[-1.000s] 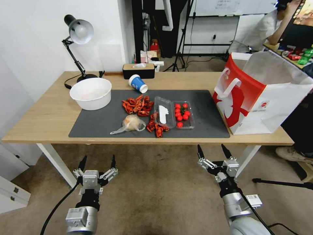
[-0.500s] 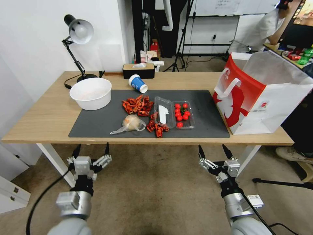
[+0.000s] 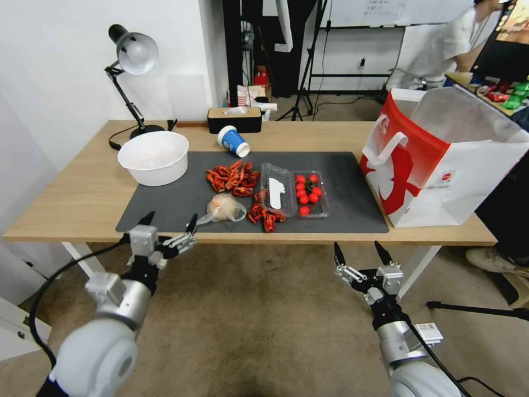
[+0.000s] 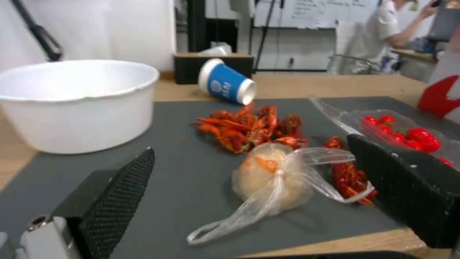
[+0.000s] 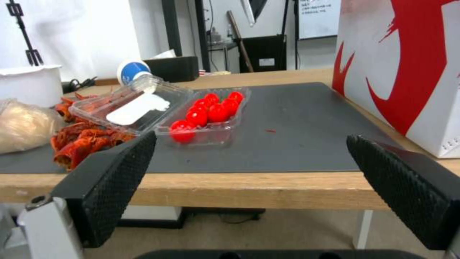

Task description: Pick up the trash from the table and place it into the takeout bag.

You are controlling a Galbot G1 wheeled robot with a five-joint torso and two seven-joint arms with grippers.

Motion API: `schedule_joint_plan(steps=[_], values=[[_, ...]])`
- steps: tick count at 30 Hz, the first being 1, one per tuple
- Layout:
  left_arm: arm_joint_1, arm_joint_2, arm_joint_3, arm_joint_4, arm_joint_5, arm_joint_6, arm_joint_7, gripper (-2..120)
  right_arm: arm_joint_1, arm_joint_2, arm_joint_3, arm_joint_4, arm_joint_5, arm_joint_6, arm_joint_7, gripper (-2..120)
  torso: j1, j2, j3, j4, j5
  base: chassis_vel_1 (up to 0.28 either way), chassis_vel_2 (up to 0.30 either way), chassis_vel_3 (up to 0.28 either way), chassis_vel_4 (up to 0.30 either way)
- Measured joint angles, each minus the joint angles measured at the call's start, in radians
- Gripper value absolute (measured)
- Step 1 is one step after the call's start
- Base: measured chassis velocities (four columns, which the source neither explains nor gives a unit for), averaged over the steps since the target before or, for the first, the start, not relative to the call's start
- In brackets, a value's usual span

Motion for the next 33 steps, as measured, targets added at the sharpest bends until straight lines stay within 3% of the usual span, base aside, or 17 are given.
schedule_joint_plan(steps=[3, 5, 10, 15, 25, 33], values=[[-0.056, 0.054, 0.012, 0.033, -0.034, 0.014, 0.007, 100, 0.013, -0.003, -0.014, 0.000, -0.003, -0.009, 0.002, 100, 0.000, 0.000, 0.000, -0.0001, -0.0001, 0.000, 0.000, 0.000, 0.000], [-0.170, 0.125, 0.083, 0.103, -0.047, 0.042, 0.014, 100, 0.034, -0.013, -0.043, -0.007, -0.004, -0.028, 0.003, 100, 0.000, 0.000, 0.000, 0.0003, 0.0003, 0.000, 0.000, 0.000, 0.000], [-0.257, 0.153, 0.191, 0.160, -0.071, 0.048, 0.024, 100, 0.021, -0.009, -0.036, 0.002, -0.011, -0.033, 0.011, 100, 0.000, 0.000, 0.000, 0.0000, 0.0004, 0.000, 0.000, 0.000, 0.000], [-0.349, 0.150, 0.291, 0.236, -0.082, 0.019, 0.054, 100, -0.002, 0.001, -0.023, 0.018, -0.027, -0.037, 0.017, 100, 0.000, 0.000, 0.000, 0.0002, 0.0003, 0.000, 0.000, 0.000, 0.000], [-0.430, 0.106, 0.366, 0.328, -0.099, -0.006, 0.108, 100, -0.033, 0.001, 0.003, 0.034, -0.040, -0.045, 0.035, 100, 0.000, 0.000, 0.000, 0.0002, 0.0004, 0.000, 0.000, 0.000, 0.000], [-0.486, 0.064, 0.409, 0.395, -0.088, -0.008, 0.104, 100, -0.036, -0.005, 0.009, 0.032, -0.040, -0.048, 0.042, 100, 0.000, 0.000, 0.000, 0.0002, 0.0004, 0.000, 0.000, 0.000, 0.000]])
